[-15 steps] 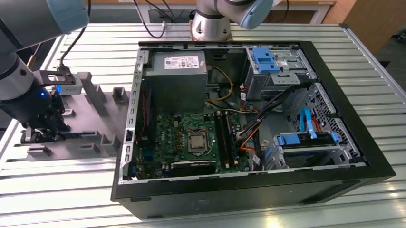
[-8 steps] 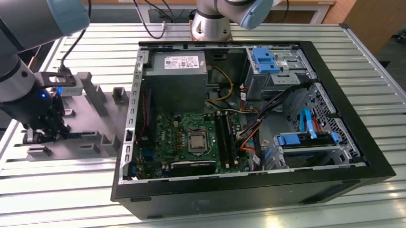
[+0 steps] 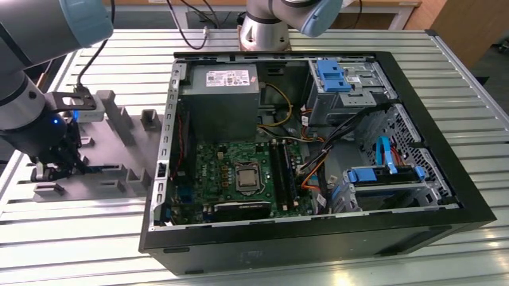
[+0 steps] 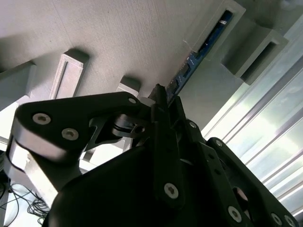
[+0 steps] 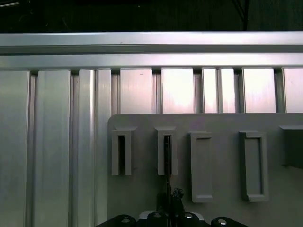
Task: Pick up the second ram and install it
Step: 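Pick up the second ram and move it above second insertion slot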
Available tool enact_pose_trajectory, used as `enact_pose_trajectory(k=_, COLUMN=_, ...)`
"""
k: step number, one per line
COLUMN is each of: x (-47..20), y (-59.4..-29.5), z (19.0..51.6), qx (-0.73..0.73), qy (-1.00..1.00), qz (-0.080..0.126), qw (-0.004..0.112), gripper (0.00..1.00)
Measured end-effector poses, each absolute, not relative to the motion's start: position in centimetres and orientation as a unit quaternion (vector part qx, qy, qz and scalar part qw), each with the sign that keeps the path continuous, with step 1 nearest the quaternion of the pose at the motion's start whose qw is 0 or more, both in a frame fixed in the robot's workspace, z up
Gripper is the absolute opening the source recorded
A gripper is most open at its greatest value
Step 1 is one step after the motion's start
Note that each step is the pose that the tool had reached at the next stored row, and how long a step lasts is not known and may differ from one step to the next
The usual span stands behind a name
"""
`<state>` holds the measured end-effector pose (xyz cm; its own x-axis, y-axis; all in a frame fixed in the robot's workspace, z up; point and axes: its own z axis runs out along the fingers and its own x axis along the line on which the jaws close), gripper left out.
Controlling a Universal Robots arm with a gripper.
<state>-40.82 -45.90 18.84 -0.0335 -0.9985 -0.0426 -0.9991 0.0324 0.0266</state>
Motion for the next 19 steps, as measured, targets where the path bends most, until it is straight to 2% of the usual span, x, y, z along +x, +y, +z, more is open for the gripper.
enact_pose_trajectory(k=1, x=-40.83, y=-45.90, z=18.83, qx=-0.695, qy=0.718, qz=0.024, qw=0.006, gripper=0.24)
enact_pose_trajectory(k=2, x=-40.82, y=-45.90, z=18.81, qx=-0.695, qy=0.718, qz=0.024, qw=0.006, gripper=0.16)
enact_pose_trajectory(k=5, x=-40.82, y=-45.90, z=18.81, qx=-0.695, qy=0.718, qz=0.024, qw=0.006, gripper=0.15)
enact_pose_trajectory(k=19, x=-40.82, y=-45.90, z=19.38, qx=-0.695, qy=0.718, qz=0.023, qw=0.005, gripper=0.14)
